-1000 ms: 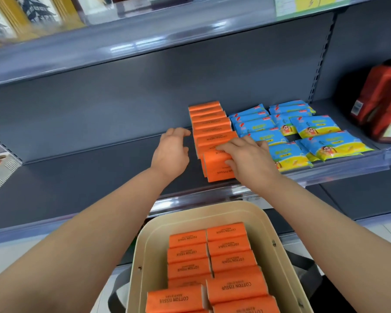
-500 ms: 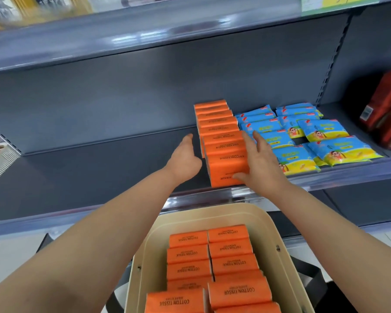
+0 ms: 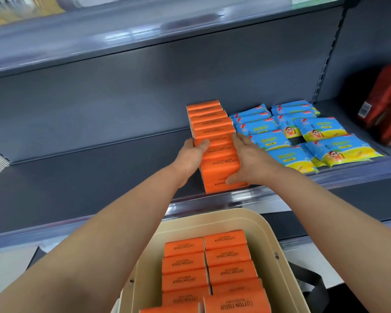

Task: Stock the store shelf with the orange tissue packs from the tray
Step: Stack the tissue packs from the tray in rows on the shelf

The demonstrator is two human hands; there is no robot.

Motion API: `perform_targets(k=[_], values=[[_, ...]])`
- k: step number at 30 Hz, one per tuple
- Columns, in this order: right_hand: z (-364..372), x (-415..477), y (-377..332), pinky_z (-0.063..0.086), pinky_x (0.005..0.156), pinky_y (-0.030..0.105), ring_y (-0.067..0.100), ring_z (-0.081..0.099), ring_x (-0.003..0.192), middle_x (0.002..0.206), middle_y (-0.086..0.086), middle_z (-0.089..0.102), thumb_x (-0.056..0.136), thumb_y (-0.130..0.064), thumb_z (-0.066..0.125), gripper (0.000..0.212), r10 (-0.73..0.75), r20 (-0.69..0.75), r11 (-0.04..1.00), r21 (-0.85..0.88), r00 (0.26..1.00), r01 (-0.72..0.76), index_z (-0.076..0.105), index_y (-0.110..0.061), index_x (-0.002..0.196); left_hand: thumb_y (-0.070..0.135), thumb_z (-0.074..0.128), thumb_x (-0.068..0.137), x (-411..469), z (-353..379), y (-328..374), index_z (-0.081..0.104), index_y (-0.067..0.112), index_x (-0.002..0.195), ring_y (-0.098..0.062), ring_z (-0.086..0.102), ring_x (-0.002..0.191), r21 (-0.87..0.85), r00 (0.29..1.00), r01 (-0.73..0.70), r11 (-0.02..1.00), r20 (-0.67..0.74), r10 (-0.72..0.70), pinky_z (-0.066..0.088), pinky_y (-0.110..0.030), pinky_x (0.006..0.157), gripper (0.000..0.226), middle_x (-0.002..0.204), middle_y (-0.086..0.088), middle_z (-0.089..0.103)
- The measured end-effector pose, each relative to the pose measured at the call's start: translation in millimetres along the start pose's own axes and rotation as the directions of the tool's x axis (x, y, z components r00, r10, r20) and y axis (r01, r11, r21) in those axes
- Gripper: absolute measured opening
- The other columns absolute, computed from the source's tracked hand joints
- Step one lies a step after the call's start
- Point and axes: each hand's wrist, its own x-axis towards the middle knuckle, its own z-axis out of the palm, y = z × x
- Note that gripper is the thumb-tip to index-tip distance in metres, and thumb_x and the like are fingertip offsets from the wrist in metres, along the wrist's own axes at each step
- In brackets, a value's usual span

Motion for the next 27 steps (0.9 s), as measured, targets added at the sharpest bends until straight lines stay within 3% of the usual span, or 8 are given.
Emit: perform_targets(k=[5,8,11,15,17,20,27], values=[[-0.6,-6.4,-4.3,0.021,0.116,0.043,0.023,0.009,0.146,0.159,0.005,-0.005,0.060,-0.045,0.085,0.133,0.020,-0.009,0.999,-0.034,1.000,-0.021,-0.007,-0.016,0.151,0.038,0.043,0.100,-8.8,-1.1,5.1,0.027,0.010,0.144,-0.006,0.045,0.100,0.042,0.998,-0.052,0.998,-0.022,0.053,0.035,-0.022,0.086,0.054,0.137,-0.002,0.048],[-2.5,-19.8,-11.3,0.019,0.115,0.044,0.023,0.010,0.145,0.159,0.004,0.000,0.061,-0.049,0.083,0.126,-0.030,-0.091,0.998,-0.062,0.995,0.025,0.001,-0.019,0.152,0.033,0.042,0.101,-22.7,-6.7,3.5,0.025,0.007,0.145,-0.005,0.042,0.105,0.155,0.986,-0.140,0.978,-0.064,0.151,0.033,-0.019,0.086,0.054,0.141,-0.005,0.044],[2.7,-42.6,-18.6,0.025,0.110,0.045,0.025,0.021,0.141,0.156,0.004,0.017,0.071,-0.044,0.077,0.102,-0.140,-0.249,0.985,-0.132,0.958,0.110,0.019,-0.021,0.150,0.029,0.044,0.100,-36.7,-17.8,-5.6,0.032,0.008,0.143,-0.015,0.040,0.131,0.344,0.951,-0.238,0.908,-0.106,0.290,0.029,-0.020,0.095,0.049,0.147,-0.007,0.040],[22.4,-82.6,-26.2,0.044,0.090,0.044,0.029,0.052,0.117,0.128,0.003,0.056,0.075,-0.022,0.074,0.053,-0.295,-0.403,0.955,-0.148,0.866,0.256,0.058,-0.020,0.125,0.022,0.048,0.098,-68.1,-30.7,-20.4,0.049,0.013,0.132,-0.018,0.043,0.130,0.524,0.899,-0.330,0.785,-0.080,0.431,0.034,-0.028,0.101,0.035,0.138,-0.003,0.048],[34.4,-104.2,-30.1,0.048,0.083,0.041,0.027,0.058,0.106,0.113,0.000,0.064,0.076,-0.019,0.072,0.037,-0.339,-0.342,0.941,-0.135,0.877,0.311,0.066,-0.021,0.112,0.019,0.050,0.097,-88.2,-34.4,-28.8,0.055,0.015,0.127,-0.017,0.046,0.126,0.579,0.886,-0.364,0.729,-0.027,0.464,0.037,-0.029,0.102,0.030,0.134,-0.001,0.052],[53.3,-138.3,-32.6,0.045,0.089,0.038,0.020,0.056,0.109,0.112,-0.004,0.064,0.083,-0.025,0.065,0.027,-0.365,-0.171,0.928,-0.139,0.915,0.345,0.066,-0.024,0.110,0.016,0.054,0.094,-117.0,-37.9,-48.4,0.060,0.016,0.120,-0.017,0.054,0.116,0.621,0.895,-0.388,0.681,0.080,0.438,0.040,-0.027,0.097,0.027,0.127,0.001,0.058],[78.6,-195.9,-34.3,0.036,0.100,0.030,0.012,0.046,0.119,0.124,-0.010,0.056,0.089,-0.043,0.059,0.033,-0.313,0.116,0.941,-0.100,0.943,0.324,0.060,-0.031,0.120,0.027,0.057,0.093,-172.2,-33.0,-107.1,0.060,0.025,0.119,-0.008,0.054,0.116,0.688,0.934,-0.357,0.632,0.267,0.237,0.038,-0.018,0.090,0.026,0.122,0.008,0.061]])
